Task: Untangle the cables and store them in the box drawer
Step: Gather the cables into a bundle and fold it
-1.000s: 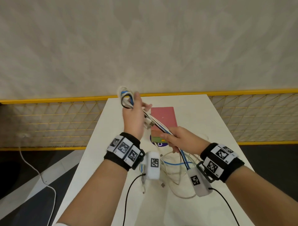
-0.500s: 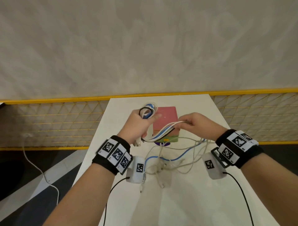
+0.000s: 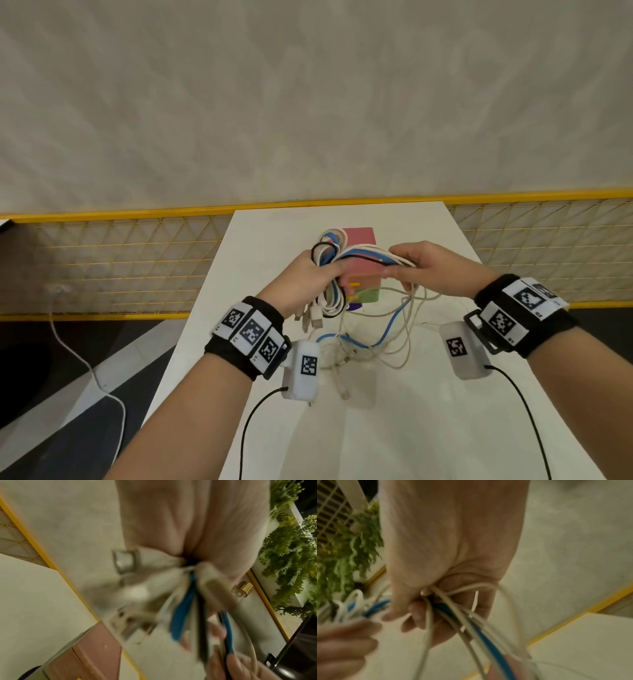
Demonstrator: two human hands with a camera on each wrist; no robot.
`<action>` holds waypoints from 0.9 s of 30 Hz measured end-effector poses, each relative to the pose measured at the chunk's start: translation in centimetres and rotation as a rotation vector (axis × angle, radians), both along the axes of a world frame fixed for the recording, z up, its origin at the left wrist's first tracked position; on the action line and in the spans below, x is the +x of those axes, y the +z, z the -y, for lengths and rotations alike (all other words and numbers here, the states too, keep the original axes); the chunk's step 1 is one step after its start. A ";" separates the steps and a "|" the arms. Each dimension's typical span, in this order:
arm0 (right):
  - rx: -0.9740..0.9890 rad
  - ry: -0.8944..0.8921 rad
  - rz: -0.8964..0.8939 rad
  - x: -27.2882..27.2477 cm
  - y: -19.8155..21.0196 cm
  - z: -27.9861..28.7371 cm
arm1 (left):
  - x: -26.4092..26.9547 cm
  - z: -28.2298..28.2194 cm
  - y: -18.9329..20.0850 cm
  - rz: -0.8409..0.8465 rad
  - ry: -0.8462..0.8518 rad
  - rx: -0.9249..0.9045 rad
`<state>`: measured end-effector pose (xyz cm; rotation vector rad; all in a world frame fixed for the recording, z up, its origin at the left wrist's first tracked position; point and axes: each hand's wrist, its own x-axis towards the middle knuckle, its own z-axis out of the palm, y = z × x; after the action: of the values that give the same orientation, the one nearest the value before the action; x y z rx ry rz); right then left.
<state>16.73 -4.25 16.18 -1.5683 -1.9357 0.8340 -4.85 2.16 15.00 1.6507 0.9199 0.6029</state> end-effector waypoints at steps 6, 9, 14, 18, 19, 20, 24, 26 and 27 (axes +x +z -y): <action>0.062 -0.119 -0.055 -0.9 -1.5 1.2 | 0.5 0.6 -0.1 0.085 0.112 -0.028; 0.188 -0.198 0.002 -3.4 -1.5 1.3 | 1.3 1.5 -0.2 0.039 0.144 -0.031; 0.231 -0.067 0.286 -6.5 -2.6 1.4 | 3.0 2.8 -0.3 0.055 0.110 -0.058; 0.221 -0.040 0.388 -7.0 -2.1 1.1 | 3.2 3.2 -0.6 0.209 0.199 -0.152; 0.203 -0.048 0.364 -7.0 -2.1 1.2 | 3.2 3.2 -0.8 0.233 0.248 -0.138; 0.200 -0.050 0.324 -6.9 -2.1 1.3 | 3.2 3.0 -1.0 0.237 0.302 -0.114; 0.227 -0.084 0.120 -5.9 -3.1 1.7 | 3.1 2.4 -0.7 0.328 0.510 -0.105; 0.222 -0.093 0.088 -5.4 -4.1 1.8 | 2.6 1.6 -0.1 0.457 0.537 -0.168; 0.210 -0.089 0.096 -5.1 -4.9 1.9 | 2.3 1.2 0.3 0.529 0.545 -0.189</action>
<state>11.66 -6.13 11.28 -1.5785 -1.9341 0.5089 -2.57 0.91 15.30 0.9831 0.9872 1.2143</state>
